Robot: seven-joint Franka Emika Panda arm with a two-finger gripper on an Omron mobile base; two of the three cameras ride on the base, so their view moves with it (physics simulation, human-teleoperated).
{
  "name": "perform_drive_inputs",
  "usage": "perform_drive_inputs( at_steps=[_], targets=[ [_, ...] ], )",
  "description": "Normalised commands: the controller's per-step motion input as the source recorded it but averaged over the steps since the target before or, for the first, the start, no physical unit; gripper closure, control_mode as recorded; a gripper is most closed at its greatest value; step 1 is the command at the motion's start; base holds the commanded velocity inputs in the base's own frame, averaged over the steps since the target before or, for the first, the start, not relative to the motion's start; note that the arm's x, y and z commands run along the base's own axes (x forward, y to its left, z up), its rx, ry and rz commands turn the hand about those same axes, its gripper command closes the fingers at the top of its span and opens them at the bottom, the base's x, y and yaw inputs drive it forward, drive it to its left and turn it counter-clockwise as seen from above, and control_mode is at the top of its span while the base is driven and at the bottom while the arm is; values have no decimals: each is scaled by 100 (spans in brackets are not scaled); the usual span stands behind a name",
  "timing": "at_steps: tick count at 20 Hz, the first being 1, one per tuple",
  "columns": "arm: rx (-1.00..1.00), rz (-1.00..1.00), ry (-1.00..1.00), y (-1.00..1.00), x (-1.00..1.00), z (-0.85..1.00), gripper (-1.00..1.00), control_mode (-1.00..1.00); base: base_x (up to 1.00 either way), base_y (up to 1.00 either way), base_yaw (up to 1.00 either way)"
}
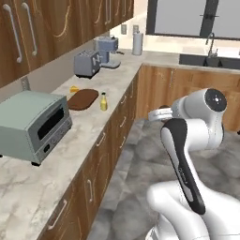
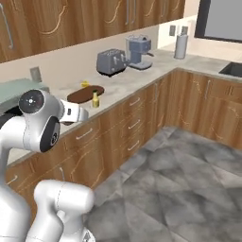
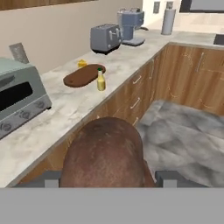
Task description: Retrieve the reheated potato from the microwave, then place the potato, cheese, and condiment on the cutting board.
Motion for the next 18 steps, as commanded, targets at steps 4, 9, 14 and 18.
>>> perform_drive_inputs(
  at_steps=[4, 9, 14, 18],
  targets=[
    [0, 0, 0, 0, 0, 0, 100, 100, 94, -30, 1],
    [0, 0, 0, 0, 0, 0, 100, 100, 94, -29, 3],
    [0, 0, 0, 0, 0, 0, 100, 100, 90, -21, 16],
    [0, 0, 0, 0, 0, 0, 100, 100, 78, -11, 41]
  ],
)
